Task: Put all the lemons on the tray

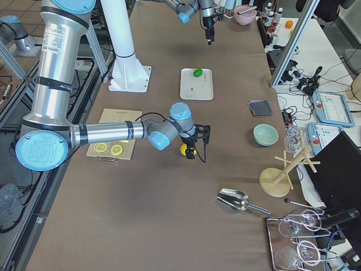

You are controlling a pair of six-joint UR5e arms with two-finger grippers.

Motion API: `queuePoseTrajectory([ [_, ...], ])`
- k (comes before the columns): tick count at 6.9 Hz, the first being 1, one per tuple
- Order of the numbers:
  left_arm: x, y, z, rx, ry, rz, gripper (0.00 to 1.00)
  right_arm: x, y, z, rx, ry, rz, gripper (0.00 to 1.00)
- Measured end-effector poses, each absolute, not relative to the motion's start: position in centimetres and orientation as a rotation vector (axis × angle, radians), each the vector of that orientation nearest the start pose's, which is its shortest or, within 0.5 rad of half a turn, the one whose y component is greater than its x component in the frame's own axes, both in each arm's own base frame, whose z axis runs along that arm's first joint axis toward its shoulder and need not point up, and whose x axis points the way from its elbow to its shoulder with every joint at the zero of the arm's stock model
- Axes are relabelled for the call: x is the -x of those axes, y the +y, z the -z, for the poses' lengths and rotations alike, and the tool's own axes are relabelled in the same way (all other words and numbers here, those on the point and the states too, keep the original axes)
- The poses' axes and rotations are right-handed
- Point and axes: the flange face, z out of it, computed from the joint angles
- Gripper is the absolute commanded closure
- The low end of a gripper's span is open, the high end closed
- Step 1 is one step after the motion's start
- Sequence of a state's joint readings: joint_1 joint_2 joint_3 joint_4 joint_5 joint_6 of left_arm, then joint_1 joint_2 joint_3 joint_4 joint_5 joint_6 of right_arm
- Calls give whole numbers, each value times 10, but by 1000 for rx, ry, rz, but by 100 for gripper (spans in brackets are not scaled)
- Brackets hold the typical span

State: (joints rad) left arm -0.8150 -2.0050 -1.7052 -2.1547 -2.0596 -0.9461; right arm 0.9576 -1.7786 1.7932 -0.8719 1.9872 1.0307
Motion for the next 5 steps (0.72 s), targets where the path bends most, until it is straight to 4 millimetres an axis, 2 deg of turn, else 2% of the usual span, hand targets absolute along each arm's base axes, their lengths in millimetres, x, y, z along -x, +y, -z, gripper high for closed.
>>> queuePoseTrajectory([
  [3,-369,-518,-282,-418,1130,-116,1,213,-399,-583,-194,-779,-232,2],
  [4,-369,-518,-282,-418,1129,-115,1,223,-394,-586,-194,-769,-213,35],
  [5,-370,-517,-284,-417,1126,-115,1,230,-391,-588,-197,-762,-198,87],
])
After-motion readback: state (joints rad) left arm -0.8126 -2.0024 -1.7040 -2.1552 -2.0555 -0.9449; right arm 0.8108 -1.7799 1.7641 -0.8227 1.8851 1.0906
